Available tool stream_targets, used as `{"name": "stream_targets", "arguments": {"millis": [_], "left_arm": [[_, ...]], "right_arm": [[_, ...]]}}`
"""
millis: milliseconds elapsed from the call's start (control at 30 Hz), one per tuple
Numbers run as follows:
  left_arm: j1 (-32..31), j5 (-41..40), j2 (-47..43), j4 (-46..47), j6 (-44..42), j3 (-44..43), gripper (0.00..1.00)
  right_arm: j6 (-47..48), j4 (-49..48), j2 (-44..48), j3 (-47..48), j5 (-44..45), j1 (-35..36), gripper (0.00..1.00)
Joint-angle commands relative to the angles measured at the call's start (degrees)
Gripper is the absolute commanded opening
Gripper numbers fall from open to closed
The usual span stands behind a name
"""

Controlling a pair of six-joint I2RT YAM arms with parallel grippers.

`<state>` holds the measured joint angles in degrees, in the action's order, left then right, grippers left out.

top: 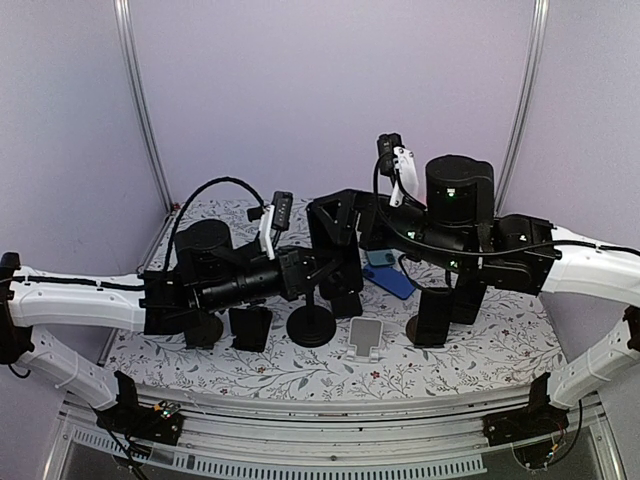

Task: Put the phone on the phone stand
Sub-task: Pass from the left arm to the right

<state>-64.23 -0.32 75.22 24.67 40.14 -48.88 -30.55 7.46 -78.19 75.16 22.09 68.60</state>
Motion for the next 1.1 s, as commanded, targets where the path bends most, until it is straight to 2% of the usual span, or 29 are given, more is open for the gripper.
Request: {"name": "stream_targets", "arguments": {"millis": [0, 467, 667, 1067], "left_arm": [[0.22, 0.15, -2.09, 5.99, 1.69, 0.64, 0.0], [1.44, 1.53, -2.62, 10.29, 5.47, 2.51, 0.0], [2.45, 2.15, -3.22, 13.77, 7.75, 3.93, 0.0], [4.81, 4.65, -3.12, 27.14, 12.42, 7.05, 0.0]], "right_arm": [[0.58, -3.57, 2.09, -1.85, -0.57, 0.23, 0.99], [0.71, -8.6, 4.85, -5.45, -1.78, 0.25, 0.99], [-0.49, -12.37, 7.51, -10.27, -2.91, 0.13, 0.99], [-4.67, -25.15, 11.7, -21.02, -7.67, 0.14, 0.99]]}}
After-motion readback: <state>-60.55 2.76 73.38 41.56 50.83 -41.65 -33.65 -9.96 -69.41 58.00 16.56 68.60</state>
